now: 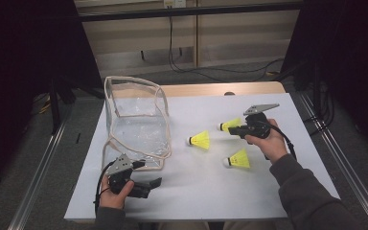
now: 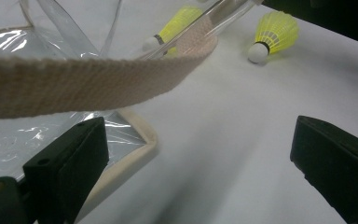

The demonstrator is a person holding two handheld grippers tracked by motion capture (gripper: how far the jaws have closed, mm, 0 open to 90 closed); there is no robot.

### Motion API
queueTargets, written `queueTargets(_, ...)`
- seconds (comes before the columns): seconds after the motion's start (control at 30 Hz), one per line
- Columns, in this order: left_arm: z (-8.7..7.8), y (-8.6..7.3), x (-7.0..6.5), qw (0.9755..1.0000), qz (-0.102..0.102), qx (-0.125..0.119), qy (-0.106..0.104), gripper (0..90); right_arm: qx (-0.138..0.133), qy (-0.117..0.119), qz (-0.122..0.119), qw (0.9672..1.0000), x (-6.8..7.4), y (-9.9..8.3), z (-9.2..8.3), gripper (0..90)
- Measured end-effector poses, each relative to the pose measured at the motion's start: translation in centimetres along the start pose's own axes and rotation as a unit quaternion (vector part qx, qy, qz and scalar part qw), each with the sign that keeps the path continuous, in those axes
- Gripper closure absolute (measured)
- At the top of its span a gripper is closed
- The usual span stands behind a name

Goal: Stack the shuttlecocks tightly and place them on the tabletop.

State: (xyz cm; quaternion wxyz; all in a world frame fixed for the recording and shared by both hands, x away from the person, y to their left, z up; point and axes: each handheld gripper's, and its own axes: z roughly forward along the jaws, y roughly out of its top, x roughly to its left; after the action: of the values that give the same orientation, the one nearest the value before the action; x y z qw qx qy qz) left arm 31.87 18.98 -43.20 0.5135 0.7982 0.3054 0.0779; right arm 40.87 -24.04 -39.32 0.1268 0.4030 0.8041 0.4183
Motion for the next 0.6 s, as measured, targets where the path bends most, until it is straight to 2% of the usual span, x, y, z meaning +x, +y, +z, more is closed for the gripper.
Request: queueTargets(0.6,0.00,0.00,0.00,1.0000,0.000,-0.003,0.000,4.2,0.009,0.012,-0.010,0.9998,1.03,0.36,0.82,88.9)
